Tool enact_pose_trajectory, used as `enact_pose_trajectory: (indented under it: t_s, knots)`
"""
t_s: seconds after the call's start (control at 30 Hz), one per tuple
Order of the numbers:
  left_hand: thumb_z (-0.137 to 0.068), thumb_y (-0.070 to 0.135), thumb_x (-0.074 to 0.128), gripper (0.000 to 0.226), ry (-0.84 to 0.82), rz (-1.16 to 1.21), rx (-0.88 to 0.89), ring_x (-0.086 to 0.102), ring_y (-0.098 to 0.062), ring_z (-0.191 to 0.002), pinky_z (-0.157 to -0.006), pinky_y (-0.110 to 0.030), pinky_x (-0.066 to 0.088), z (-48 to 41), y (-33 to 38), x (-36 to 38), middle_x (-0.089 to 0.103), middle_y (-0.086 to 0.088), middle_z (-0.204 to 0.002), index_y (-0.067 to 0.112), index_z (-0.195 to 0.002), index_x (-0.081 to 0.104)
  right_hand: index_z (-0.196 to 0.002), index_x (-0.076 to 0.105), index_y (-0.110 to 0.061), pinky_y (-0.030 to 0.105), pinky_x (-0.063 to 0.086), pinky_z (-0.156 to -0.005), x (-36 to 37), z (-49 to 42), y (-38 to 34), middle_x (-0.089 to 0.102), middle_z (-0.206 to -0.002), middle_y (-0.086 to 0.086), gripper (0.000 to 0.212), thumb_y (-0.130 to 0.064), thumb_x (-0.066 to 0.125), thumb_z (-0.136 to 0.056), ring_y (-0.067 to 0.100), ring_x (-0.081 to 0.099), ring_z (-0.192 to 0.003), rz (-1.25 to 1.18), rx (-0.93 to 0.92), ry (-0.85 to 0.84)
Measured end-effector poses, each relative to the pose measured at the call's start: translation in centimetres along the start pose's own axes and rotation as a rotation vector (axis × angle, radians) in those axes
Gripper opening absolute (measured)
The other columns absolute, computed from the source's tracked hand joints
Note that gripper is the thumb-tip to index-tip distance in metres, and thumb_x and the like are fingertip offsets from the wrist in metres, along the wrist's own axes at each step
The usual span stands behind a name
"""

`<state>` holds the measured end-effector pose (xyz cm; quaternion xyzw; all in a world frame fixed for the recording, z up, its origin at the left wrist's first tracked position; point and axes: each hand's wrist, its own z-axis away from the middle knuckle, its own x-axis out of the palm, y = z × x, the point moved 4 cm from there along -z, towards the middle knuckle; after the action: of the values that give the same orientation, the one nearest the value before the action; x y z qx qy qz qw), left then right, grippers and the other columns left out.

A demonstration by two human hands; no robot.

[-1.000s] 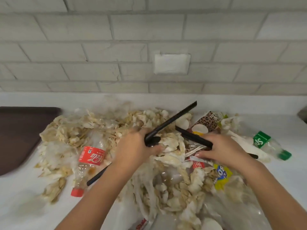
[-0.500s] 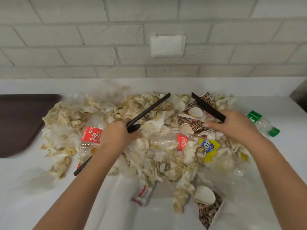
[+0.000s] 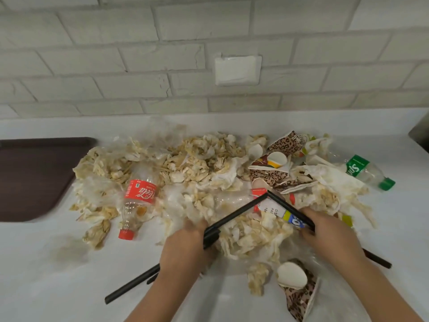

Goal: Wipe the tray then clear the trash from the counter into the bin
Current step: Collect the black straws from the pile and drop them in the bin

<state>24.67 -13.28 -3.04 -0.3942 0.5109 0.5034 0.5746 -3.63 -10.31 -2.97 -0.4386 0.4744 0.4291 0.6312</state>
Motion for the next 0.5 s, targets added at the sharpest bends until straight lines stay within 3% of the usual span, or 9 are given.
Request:
enact_pose_trajectory:
  t_s: [0.17, 0.27, 0.4, 0.5]
  knots:
    - [-0.091, 0.031, 0.051, 0.030, 0.043, 0.015, 0.088, 0.062, -0.020, -0.083, -0.061, -0.026, 0.038, 1.6, -0.2, 0.6, 0.050, 0.004, -0.101, 0.031, -0.120, 0.045, -0.122, 0.059, -0.025, 0.027, 0.037, -0.054, -0.2, -0.3, 1.1, 0.066, -0.100, 0.002, 0.039, -0.022, 0.066, -0.084, 0.023, 0.062, -0.080, -0.178, 0.059, 0.168]
    - [-0.092, 0.034, 0.051, 0.031, 0.080, 0.058, 0.119, 0.062, -0.018, -0.083, -0.062, -0.026, 0.040, 2.1, -0.3, 0.6, 0.050, 0.006, -0.100, 0.035, -0.121, 0.043, -0.122, 0.061, -0.018, 0.029, 0.039, -0.056, -1.1, -1.1, 1.8, 0.066, -0.102, 0.011, 0.042, -0.015, 0.069, -0.081, 0.031, 0.062, -0.080, -0.253, 0.118, 0.247]
    - [-0.088, 0.041, 0.054, 0.044, 0.099, 0.155, 0.145, 0.062, -0.019, -0.089, -0.071, -0.029, 0.047, 2.2, -0.2, 0.0, 0.052, 0.007, -0.104, 0.038, -0.128, 0.035, -0.119, 0.063, -0.016, 0.031, 0.038, -0.053, -1.7, -2.3, 1.7, 0.062, -0.092, 0.009, 0.042, -0.017, 0.072, -0.079, 0.028, 0.056, -0.073, -0.302, 0.145, 0.163]
    - [-0.082, 0.053, 0.058, 0.066, 0.065, 0.264, 0.145, 0.061, -0.017, -0.095, -0.077, -0.028, 0.049, 2.4, -0.4, -1.0, 0.055, 0.008, -0.111, 0.041, -0.137, 0.025, -0.127, 0.057, -0.019, 0.033, 0.044, -0.063, -2.3, -3.1, 0.9, 0.064, -0.105, 0.009, 0.060, -0.028, 0.080, -0.072, 0.029, 0.059, -0.087, -0.309, 0.118, 0.029]
